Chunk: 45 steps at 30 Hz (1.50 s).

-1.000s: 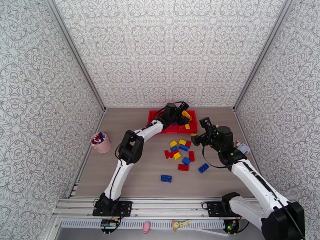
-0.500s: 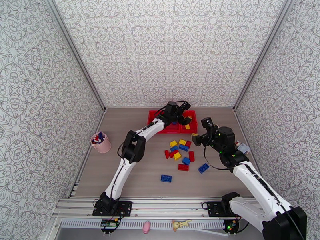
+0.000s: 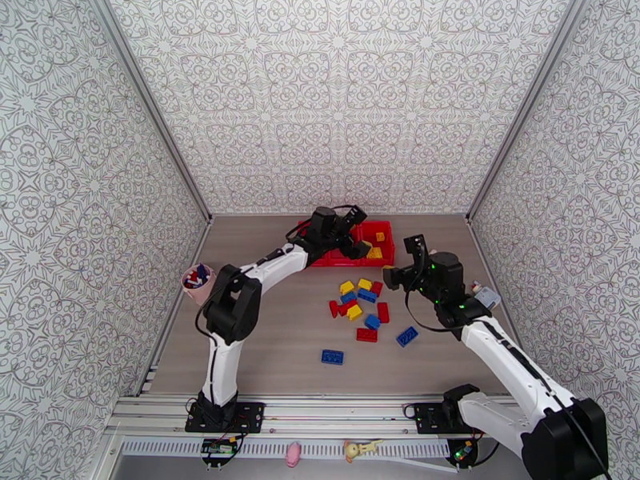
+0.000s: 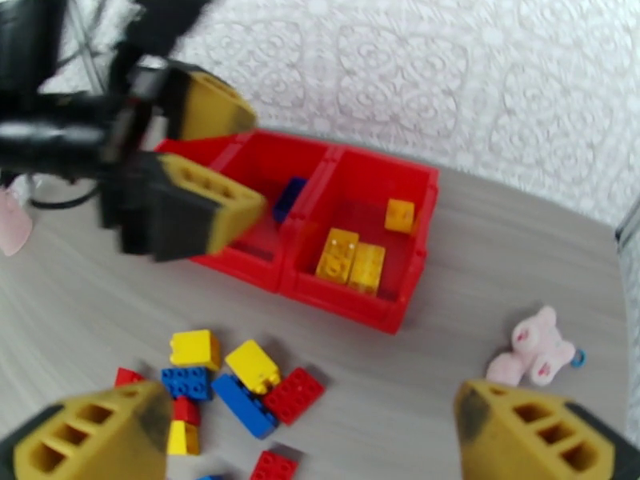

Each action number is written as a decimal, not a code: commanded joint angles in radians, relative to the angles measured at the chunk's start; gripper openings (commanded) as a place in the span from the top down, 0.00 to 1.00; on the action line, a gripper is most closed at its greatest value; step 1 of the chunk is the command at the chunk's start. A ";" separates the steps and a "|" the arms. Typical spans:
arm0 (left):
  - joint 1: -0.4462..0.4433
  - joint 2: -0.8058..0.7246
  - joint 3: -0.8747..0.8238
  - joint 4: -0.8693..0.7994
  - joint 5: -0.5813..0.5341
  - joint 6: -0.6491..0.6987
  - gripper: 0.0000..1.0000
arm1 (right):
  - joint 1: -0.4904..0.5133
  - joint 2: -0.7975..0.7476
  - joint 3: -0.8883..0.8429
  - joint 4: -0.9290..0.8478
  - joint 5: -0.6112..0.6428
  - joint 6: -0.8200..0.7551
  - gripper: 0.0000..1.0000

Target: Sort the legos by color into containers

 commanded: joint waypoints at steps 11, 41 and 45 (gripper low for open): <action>-0.001 -0.357 -0.504 0.179 0.133 0.036 0.06 | 0.000 0.231 0.105 -0.078 0.154 0.335 0.01; 0.000 -0.461 -0.627 0.118 0.185 0.077 0.05 | 0.086 0.732 0.362 -0.305 0.078 0.409 0.38; 0.001 -0.460 -0.624 0.118 0.187 0.083 0.04 | 0.085 0.761 0.388 -0.338 0.094 0.420 0.34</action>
